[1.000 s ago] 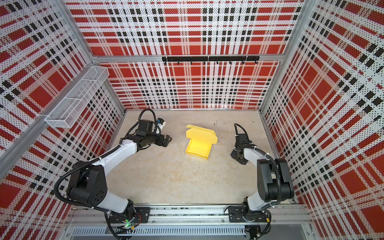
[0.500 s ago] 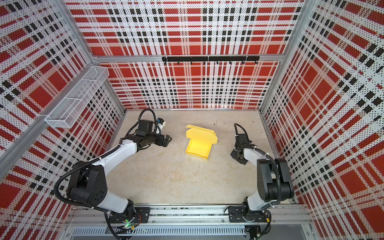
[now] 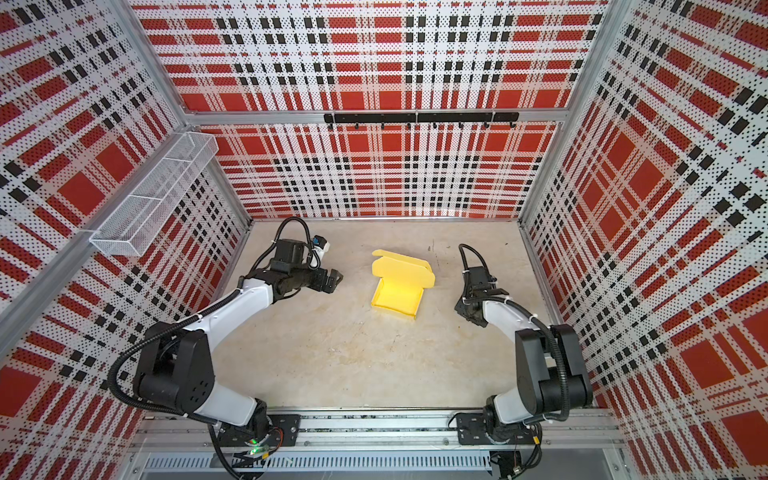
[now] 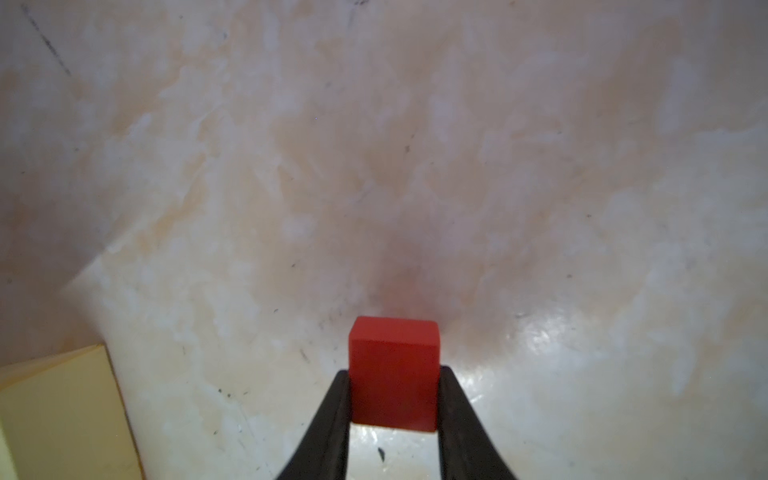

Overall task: Fold the paper box
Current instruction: 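Lift the red cube with the right gripper and carry it over the box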

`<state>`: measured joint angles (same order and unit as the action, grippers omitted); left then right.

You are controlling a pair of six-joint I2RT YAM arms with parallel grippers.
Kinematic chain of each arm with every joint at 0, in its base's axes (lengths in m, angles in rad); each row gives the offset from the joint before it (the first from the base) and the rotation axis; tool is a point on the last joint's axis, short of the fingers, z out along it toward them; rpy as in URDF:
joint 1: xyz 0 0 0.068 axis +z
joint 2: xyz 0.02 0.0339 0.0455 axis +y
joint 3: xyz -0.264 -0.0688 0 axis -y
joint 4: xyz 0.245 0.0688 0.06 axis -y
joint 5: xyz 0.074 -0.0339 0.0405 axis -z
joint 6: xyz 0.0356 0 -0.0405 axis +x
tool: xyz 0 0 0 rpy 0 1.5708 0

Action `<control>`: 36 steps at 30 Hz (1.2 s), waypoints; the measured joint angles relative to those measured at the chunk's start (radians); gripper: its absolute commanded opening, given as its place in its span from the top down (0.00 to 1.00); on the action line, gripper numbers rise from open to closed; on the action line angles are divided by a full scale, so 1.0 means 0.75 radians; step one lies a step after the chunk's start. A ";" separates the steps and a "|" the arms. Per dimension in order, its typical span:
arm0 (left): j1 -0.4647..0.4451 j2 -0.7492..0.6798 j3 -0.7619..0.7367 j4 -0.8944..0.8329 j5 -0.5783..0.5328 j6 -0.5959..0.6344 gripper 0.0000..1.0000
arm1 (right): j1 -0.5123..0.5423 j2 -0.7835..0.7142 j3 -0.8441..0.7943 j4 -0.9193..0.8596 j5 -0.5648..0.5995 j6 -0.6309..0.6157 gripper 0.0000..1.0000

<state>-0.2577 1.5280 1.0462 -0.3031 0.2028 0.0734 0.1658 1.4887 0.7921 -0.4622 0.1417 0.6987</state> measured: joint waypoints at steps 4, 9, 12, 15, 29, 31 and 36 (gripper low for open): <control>0.000 0.000 0.000 0.000 -0.001 -0.002 0.01 | 0.063 -0.001 0.000 0.017 0.025 -0.001 0.69; 0.000 -0.001 0.000 -0.001 -0.001 -0.003 0.01 | 0.132 -0.013 -0.003 0.048 0.042 -0.001 0.69; 0.001 -0.001 0.000 -0.001 0.000 -0.005 0.01 | 0.188 -0.014 -0.005 0.081 0.061 -0.006 0.69; 0.001 -0.001 0.003 -0.008 0.004 -0.013 0.01 | 0.229 -0.014 -0.006 0.101 0.062 -0.006 0.69; 0.008 -0.001 0.017 -0.030 0.015 -0.028 0.00 | 0.452 -0.113 0.010 0.116 0.126 -0.083 0.67; 0.010 -0.001 0.025 -0.035 0.019 -0.030 0.01 | 0.477 -0.114 0.039 0.119 0.127 -0.090 0.67; 0.012 0.000 0.029 -0.033 0.023 -0.032 0.01 | 0.558 -0.079 0.119 0.153 0.136 -0.126 0.67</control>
<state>-0.2489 1.5280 1.0679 -0.3279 0.2203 0.0494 0.5842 1.4292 0.8814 -0.3473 0.2436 0.6044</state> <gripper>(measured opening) 0.994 0.335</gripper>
